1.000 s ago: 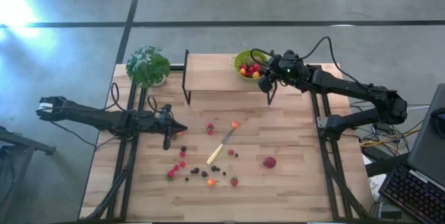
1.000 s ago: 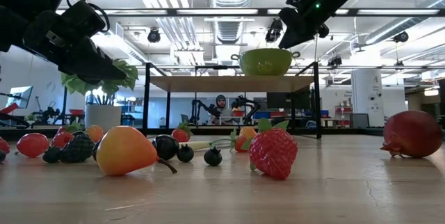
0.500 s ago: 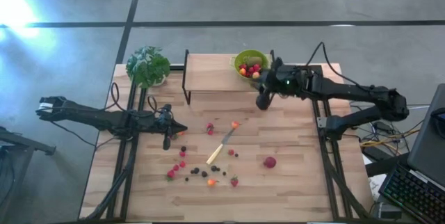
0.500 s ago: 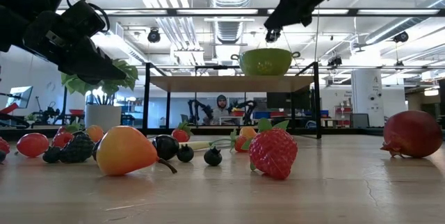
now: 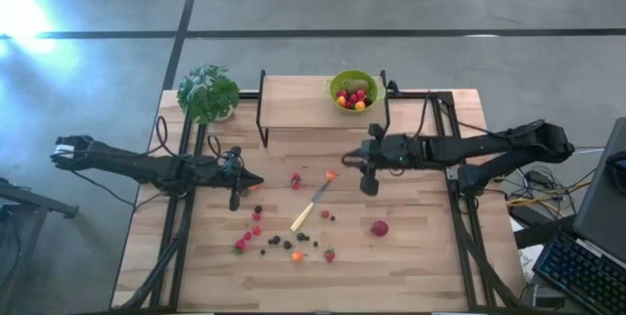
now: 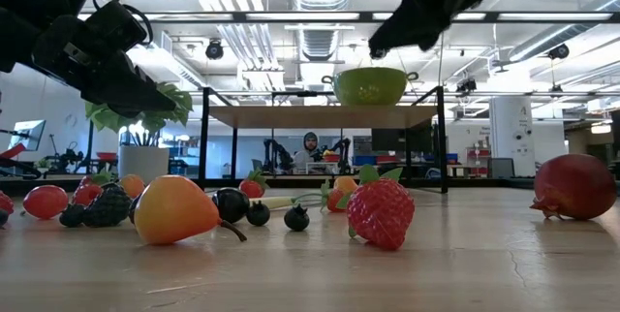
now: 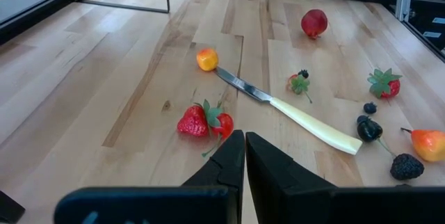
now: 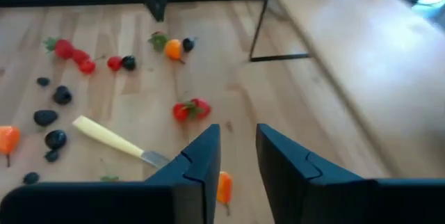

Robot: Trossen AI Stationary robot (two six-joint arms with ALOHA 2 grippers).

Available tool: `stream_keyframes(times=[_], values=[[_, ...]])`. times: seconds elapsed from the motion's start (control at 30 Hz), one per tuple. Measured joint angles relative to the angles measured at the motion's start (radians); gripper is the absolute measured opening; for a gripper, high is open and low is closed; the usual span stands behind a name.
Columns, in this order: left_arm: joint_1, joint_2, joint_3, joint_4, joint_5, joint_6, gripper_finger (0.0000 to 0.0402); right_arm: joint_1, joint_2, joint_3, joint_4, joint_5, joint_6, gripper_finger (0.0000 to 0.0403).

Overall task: Pick & Place Fruit
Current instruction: Put the pear into the green strainer bowl

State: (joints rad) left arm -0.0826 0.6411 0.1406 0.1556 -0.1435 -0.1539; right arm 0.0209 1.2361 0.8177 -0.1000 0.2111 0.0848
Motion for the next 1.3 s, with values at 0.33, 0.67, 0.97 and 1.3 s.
stream_keyframes(times=[0.33,0.67,0.97,1.3], values=[[0.0,0.0,0.0,-0.008,0.0,0.0,0.002,0.008,0.164,-0.124,0.268,0.014,0.073,0.015],[0.0,0.0,0.0,-0.009,0.0,0.0,0.002,0.007,0.368,-0.067,0.273,0.101,0.119,0.0215],[0.0,0.002,0.0,-0.017,0.0,0.0,0.002,-0.002,0.457,-0.054,0.32,0.106,0.152,0.0256],[0.0,0.002,0.0,-0.018,0.0,0.0,0.002,-0.006,0.5,-0.055,0.349,0.105,0.171,0.028]])
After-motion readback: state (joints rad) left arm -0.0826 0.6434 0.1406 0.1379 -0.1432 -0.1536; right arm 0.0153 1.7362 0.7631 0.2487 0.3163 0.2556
